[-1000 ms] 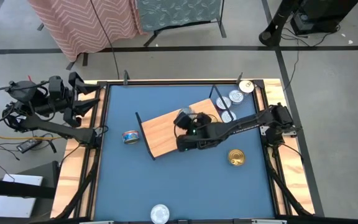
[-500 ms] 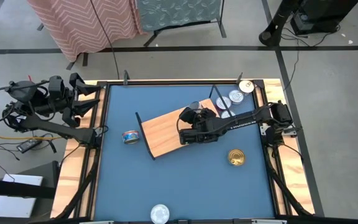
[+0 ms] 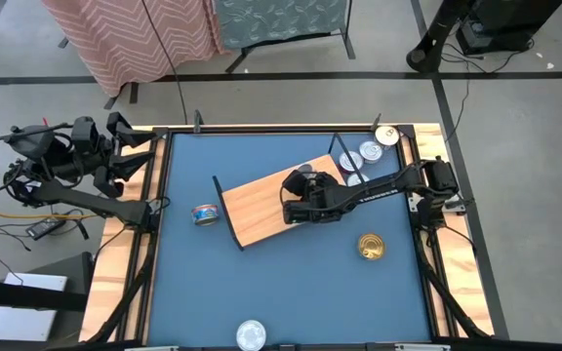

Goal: Stack canned seafood by type on shelf
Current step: Put the green tuna can on the shelf

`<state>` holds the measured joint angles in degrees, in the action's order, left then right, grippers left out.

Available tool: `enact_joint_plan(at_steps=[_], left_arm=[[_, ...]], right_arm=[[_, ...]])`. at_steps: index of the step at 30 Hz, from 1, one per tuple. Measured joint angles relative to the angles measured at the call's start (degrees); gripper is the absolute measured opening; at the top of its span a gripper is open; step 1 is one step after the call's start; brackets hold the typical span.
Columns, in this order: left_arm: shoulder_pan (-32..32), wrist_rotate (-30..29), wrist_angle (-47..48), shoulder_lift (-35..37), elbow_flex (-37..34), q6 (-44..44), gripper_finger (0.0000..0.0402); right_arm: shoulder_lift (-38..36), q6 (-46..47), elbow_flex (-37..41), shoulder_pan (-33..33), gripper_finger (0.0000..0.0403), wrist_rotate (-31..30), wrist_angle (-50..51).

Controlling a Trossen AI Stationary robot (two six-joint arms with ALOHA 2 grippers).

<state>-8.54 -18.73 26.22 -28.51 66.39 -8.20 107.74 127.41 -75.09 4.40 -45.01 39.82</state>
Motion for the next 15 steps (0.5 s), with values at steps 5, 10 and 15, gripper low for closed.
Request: enact_joint_plan(at_steps=[5,10,15], left_arm=[[0.0,0.0,0.0,0.0,0.0,0.3,0.0252],[0.0,0.0,0.0,0.0,0.0,0.3,0.0252],[0.0,0.0,0.0,0.0,0.0,0.4,0.0252]], right_arm=[[0.0,-0.3,0.0,0.1,0.0174,2.8,-0.2],[0.0,-0.9,0.0,0.5,0.0174,3.0,-0.6],[0.0,-1.6,0.0,0.6,0.0175,4.0,-2.2]])
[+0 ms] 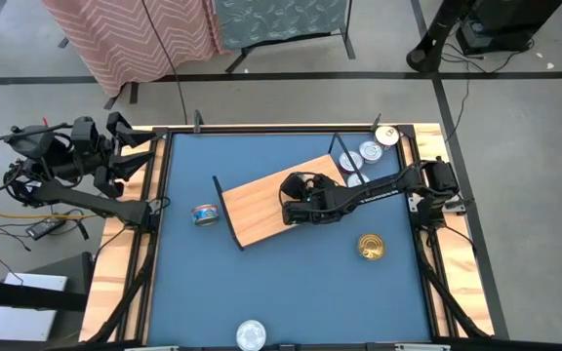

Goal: Stack canned seafood by type on shelf
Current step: Put the green tuna can on the shelf

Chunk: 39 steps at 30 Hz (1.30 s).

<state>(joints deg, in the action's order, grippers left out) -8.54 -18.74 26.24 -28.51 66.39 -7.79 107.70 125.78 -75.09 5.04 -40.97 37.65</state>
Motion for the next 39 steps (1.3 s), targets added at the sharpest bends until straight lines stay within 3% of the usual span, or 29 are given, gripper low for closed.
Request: enact_joint_plan(at_steps=[15,25,31,35,39], left_arm=[[0.0,0.1,0.0,0.0,0.0,0.1,0.0252],[0.0,1.5,0.0,0.0,0.0,0.2,0.0252],[0.0,1.5,0.0,0.0,0.0,0.4,0.0252],[0.0,1.5,0.0,0.0,0.0,0.5,0.0252],[0.0,1.5,0.0,0.0,0.0,0.5,0.0252]], right_arm=[[0.0,-7.4,0.0,2.1,0.0194,0.1,-2.1],[0.0,-10.9,0.0,2.1,0.0275,0.8,-5.1],[-0.1,-11.1,0.0,2.5,0.0312,5.6,-5.9],[-0.6,-19.9,0.0,4.2,0.0305,8.5,-15.8],[-1.1,-33.7,0.0,5.9,0.0256,10.9,-30.5]])
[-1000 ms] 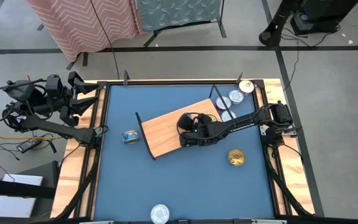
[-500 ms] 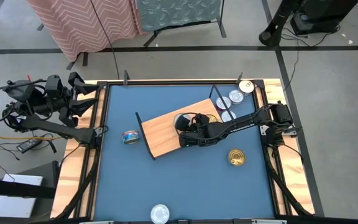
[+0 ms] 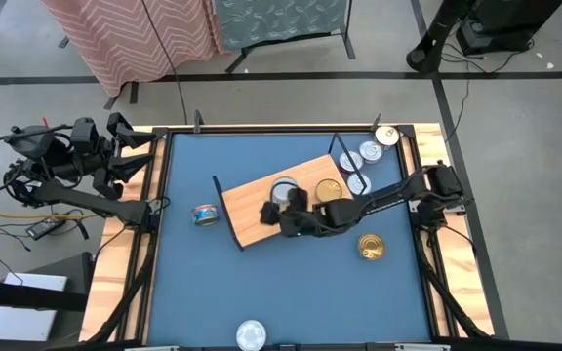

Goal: Stack canned seafood by type on shelf
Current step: Put the green tuna can on the shelf

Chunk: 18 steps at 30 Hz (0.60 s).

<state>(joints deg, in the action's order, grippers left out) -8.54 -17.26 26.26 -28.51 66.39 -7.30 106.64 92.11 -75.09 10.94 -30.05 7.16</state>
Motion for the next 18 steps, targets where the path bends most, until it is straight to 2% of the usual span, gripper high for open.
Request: enact_joint_plan(at_steps=[2,6,8,9,11,13,18], left_arm=[[0.0,0.0,0.0,0.0,0.0,0.0,0.0252],[0.0,0.0,-0.2,0.0,0.0,0.0,0.0252],[0.0,0.0,-0.2,0.0,0.0,0.0,0.0252],[0.0,0.0,-0.2,0.0,0.0,0.0,0.0252],[0.0,0.0,-0.2,0.0,0.0,0.0,0.0252],[0.0,0.0,-0.2,0.0,0.0,0.0,0.0252],[0.0,0.0,-0.2,0.0,0.0,0.0,0.0252]], right_arm=[[-0.1,-7.8,0.0,0.1,0.0216,3.2,-5.1],[-0.1,-20.0,-0.1,-0.5,0.0105,9.6,-5.3],[-0.1,-30.3,-0.1,-1.0,0.0039,13.5,-5.4],[-0.1,-37.3,0.0,-1.2,0.002,16.0,-6.0],[-0.3,-50.4,0.0,-1.4,0.0015,21.9,-7.2],[-0.5,-58.1,0.0,-1.3,0.0011,24.6,-7.4],[-0.6,-63.1,0.0,-2.3,0.0006,20.8,-1.8]])
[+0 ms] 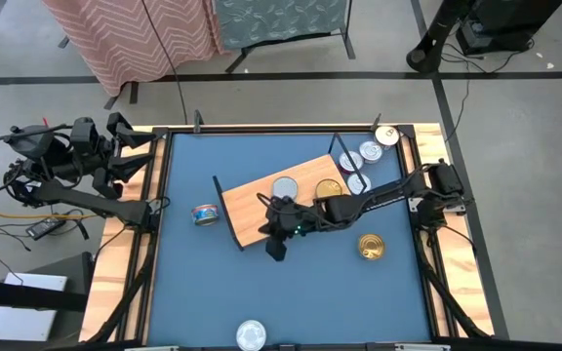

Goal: Stack canned seafood by type on shelf
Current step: Put the green tuna can on the shelf

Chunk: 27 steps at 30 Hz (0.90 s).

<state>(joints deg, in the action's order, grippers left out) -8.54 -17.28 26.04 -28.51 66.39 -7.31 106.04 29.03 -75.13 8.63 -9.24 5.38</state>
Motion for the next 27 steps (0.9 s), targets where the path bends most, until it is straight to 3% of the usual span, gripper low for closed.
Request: enact_joint_plan(at_steps=[2,4,8,11,19,27], left_arm=[[0.0,0.0,0.0,0.0,0.0,0.0,0.0252],[0.0,0.0,0.0,0.0,0.0,0.0,0.0252],[0.0,0.0,0.0,0.0,0.0,-0.2,0.0252],[0.0,0.0,0.0,0.0,0.0,-0.3,0.0252],[0.0,0.0,0.0,0.0,0.0,-0.4,0.0252],[0.0,-0.1,-0.1,-0.5,0.0,-3.1,0.0252]], right_arm=[[0.0,-3.0,0.0,-1.1,0.0005,-0.3,3.1],[0.0,-6.4,0.0,-2.6,0.0005,3.7,5.0],[-0.1,-11.2,-3.1,-5.8,0.0003,22.5,7.4],[-0.2,-14.8,-9.1,-7.6,0.0002,31.1,13.4],[-0.3,-32.1,-26.4,-14.1,0.0002,34.6,33.6],[-0.3,-41.4,-32.3,-19.3,0.0001,35.9,48.4]])
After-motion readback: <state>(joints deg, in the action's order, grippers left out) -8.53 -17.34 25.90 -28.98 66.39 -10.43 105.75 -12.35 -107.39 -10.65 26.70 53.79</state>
